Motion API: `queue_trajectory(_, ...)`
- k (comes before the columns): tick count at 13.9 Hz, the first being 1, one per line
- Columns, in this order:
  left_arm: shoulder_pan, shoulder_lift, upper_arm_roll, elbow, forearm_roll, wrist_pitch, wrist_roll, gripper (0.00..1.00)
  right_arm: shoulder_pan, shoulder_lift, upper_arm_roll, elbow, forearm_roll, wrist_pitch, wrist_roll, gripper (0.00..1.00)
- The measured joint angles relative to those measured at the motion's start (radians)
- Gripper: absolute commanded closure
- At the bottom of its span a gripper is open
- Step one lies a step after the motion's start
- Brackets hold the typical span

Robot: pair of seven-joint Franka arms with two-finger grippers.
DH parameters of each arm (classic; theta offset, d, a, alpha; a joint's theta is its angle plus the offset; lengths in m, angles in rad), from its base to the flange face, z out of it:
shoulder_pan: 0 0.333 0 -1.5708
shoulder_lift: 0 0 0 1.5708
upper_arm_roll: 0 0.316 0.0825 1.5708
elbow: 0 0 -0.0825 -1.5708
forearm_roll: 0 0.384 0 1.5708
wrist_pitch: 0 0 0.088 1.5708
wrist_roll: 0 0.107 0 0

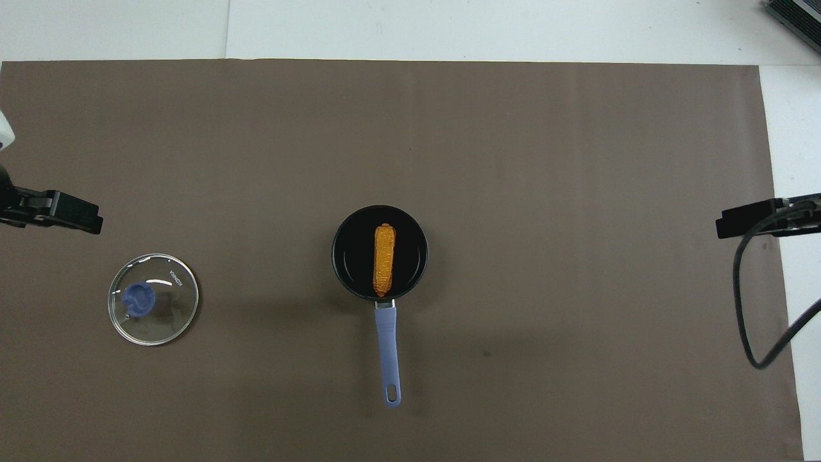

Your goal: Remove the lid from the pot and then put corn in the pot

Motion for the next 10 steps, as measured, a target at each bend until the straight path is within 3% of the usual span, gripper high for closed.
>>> queue_trajectory(10,0.0,0.0,0.0,0.0,0.0,0.0,0.0,0.0,-0.003,0.0,-0.003,-0.022,-0.01,0.003,-0.01,0.0)
